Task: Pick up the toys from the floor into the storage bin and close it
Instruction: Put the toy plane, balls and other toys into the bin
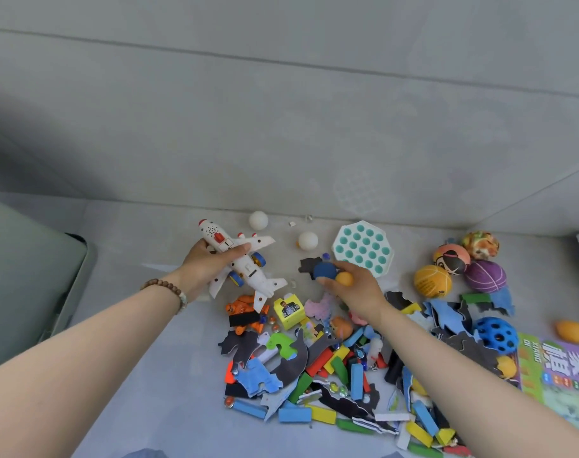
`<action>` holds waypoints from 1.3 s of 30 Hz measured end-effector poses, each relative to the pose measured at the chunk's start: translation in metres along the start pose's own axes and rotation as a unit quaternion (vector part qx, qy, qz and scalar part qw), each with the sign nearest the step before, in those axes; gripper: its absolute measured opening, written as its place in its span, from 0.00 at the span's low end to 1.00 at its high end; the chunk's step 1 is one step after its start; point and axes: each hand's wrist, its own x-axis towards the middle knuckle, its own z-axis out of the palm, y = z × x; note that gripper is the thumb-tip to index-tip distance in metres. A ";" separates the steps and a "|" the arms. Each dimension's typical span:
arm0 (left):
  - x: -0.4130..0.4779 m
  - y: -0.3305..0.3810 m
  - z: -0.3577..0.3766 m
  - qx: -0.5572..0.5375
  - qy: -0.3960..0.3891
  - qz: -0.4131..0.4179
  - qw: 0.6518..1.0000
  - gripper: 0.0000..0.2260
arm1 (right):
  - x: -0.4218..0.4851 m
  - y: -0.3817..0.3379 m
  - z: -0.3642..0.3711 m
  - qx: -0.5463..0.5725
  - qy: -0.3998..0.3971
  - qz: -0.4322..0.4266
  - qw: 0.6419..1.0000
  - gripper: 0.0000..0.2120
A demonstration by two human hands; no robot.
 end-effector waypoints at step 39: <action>-0.248 -0.102 -0.423 -0.138 0.436 -0.071 0.887 0.34 | -0.163 -0.394 0.347 0.011 -0.234 -0.034 0.972 0.24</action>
